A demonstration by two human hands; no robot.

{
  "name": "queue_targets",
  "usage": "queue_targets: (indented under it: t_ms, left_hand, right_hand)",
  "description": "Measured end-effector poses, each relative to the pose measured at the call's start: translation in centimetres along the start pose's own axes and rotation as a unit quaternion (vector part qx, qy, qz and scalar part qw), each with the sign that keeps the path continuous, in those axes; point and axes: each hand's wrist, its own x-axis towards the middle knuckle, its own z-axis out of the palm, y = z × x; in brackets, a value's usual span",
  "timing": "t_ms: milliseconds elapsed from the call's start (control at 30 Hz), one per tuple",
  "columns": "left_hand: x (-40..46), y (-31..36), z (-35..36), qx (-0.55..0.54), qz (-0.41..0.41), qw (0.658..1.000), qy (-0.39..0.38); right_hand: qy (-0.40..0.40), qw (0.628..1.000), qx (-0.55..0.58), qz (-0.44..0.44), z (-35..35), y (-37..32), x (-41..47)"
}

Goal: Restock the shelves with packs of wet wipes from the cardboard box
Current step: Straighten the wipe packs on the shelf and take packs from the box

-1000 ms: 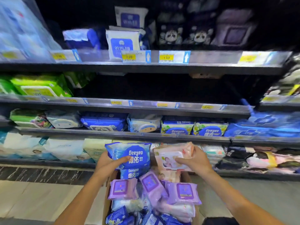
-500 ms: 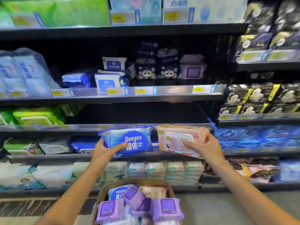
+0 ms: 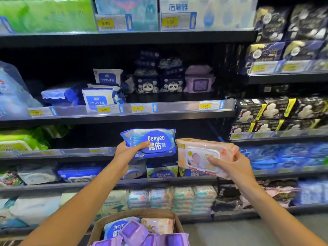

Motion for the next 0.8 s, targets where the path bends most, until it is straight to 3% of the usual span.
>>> queue_targets:
  t_ms: [400,600,800]
  left_hand:
    - [5.5,1.0,1.5,0.012,-0.007,1.0,-0.021]
    - [5.9,0.4,0.7,0.011,-0.074,0.996,-0.047]
    - [7.5,1.4,0.7,-0.017,-0.07,0.997,-0.016]
  right_hand:
    - [0.024,0.998,0.035,0.036,0.6,1.5,3.3]
    - [0.026,0.998,0.052,0.036,1.0,1.2,3.5]
    - [0.014,0.997,0.058,0.04,1.1,0.9,3.6]
